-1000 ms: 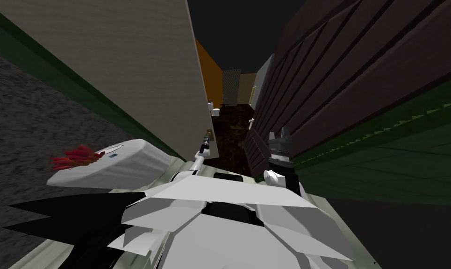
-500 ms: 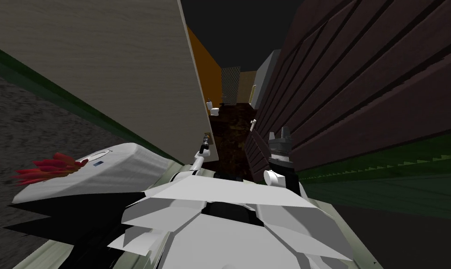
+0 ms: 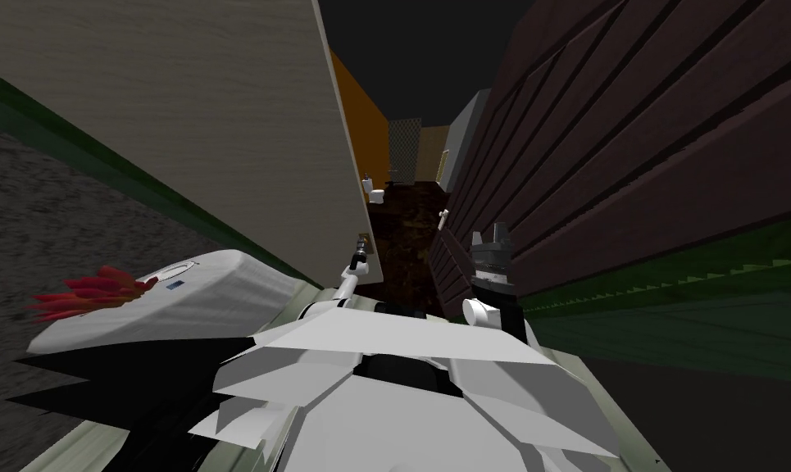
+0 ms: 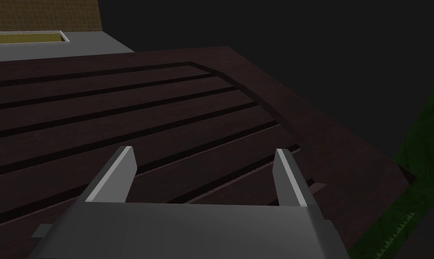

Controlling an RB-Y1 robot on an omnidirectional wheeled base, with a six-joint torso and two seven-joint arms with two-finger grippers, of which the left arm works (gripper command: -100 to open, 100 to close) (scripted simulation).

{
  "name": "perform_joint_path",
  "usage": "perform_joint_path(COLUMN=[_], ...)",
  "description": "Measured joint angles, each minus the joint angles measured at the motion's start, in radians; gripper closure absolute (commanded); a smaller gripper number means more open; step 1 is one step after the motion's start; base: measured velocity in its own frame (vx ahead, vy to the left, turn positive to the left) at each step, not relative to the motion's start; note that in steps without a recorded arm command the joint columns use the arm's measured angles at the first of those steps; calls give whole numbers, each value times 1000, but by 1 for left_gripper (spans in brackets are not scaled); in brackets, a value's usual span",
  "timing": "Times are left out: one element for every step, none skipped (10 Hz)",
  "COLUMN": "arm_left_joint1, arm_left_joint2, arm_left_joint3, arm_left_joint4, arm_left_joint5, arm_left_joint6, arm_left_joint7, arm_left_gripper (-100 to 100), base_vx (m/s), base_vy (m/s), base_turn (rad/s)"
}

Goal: Push the door open

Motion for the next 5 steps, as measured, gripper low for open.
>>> perform_joint_path(arm_left_joint1=[1,4,-1,4,-2], arm_left_joint2=[0,-4,-3,-4,-5], arm_left_joint3=[0,2,6,9,15], arm_left_joint4=[0,2,13,3,3], arm_left_joint5=[0,-5,-9,-13,-18], arm_left_joint6=[0,4,2,9,12], arm_left_joint7=[0,-1,-1,0,-2], arm_left_gripper=[100,100,100,100,100], base_vx=[109,141,157,172,186], base_vy=[-30,-23,-7,-11,-18], base_turn=[90,103,57,77,100])
